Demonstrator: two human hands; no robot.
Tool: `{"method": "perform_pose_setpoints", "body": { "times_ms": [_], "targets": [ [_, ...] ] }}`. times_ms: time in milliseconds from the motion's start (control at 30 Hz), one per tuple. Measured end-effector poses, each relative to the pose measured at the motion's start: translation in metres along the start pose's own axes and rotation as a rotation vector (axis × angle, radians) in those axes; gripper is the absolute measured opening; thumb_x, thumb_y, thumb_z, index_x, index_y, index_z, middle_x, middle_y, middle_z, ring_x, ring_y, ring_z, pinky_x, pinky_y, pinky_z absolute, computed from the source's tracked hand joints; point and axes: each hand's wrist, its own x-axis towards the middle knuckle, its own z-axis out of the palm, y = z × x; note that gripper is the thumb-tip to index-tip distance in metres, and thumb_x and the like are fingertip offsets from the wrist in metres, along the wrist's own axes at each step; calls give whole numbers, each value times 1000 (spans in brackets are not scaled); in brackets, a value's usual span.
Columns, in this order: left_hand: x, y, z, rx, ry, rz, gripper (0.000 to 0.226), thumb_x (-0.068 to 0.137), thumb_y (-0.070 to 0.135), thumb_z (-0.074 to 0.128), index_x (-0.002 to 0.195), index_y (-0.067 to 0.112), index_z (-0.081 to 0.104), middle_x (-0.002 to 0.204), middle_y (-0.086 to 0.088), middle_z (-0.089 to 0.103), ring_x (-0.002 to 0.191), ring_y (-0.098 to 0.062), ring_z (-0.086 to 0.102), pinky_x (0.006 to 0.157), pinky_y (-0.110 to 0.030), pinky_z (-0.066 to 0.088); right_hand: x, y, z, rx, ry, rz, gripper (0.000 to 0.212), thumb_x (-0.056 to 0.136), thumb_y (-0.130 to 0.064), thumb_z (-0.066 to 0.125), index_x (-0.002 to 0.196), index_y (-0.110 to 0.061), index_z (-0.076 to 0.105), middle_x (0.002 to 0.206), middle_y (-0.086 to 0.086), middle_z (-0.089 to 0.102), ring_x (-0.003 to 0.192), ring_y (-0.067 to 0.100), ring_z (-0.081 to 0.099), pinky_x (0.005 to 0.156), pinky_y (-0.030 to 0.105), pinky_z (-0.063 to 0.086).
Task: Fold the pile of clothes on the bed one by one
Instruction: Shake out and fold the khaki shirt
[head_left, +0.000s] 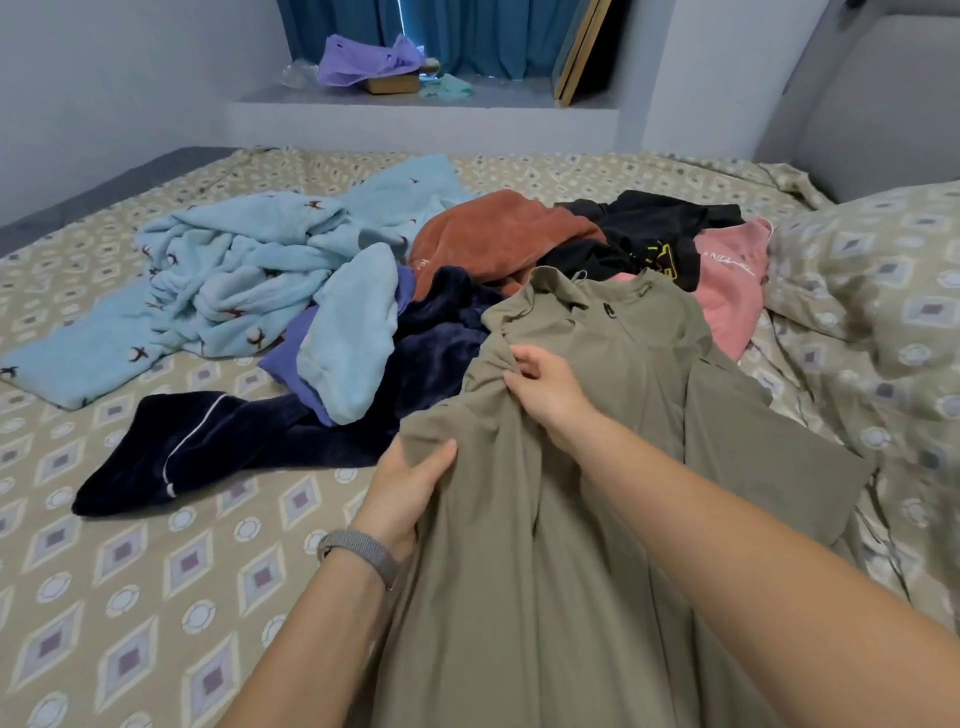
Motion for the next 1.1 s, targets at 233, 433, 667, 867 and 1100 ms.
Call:
{"method": "perform_pose_setpoints", "body": {
  "times_ms": [233, 433, 667, 867, 1100],
  "targets": [
    [3, 22, -9, 1175, 344, 145, 39, 78, 49, 70, 92, 13, 65, 94, -4, 65, 92, -26, 62, 74, -34, 49, 13, -24, -61, 105, -71, 104, 26, 91, -35, 66, 87, -10, 70, 75, 3, 68, 54, 13, 64, 54, 24, 57],
    [57, 71, 59, 930, 132, 494, 42, 84, 32, 70, 118, 9, 64, 114, -4, 65, 104, -18, 62, 94, -31, 48, 67, -8, -170, -369, 382, 28, 31, 81, -22, 69, 111, -14, 66, 100, 5, 67, 97, 24, 65, 91, 40, 53],
    [155, 91, 167, 815, -57, 34, 62, 81, 63, 61, 118, 14, 56, 113, 1, 60, 101, -22, 57, 93, -32, 45, 106, 37, -211, -711, 258, 126, 108, 72, -59, 75, 148, -5, 21, 147, 18, 39, 135, 38, 36, 111, 43, 33],
    [208, 84, 189, 81, -65, -201, 23, 86, 2, 67, 106, -1, 57, 81, -9, 69, 74, -16, 67, 61, -22, 55, 118, 58, -214, -278, 142, 105, 59, 82, -28, 77, 130, -6, 52, 119, 4, 63, 101, 18, 61, 83, 21, 50],
    [181, 110, 203, 39, -313, 222, 61, 48, -17, 46, 98, 12, 64, 89, -10, 67, 85, -24, 62, 75, -31, 55, 97, 29, -238, 125, 67, 180, 42, 84, -64, 58, 69, -25, 56, 42, -13, 37, 38, 5, 28, 41, 20, 18]
  ]
}}
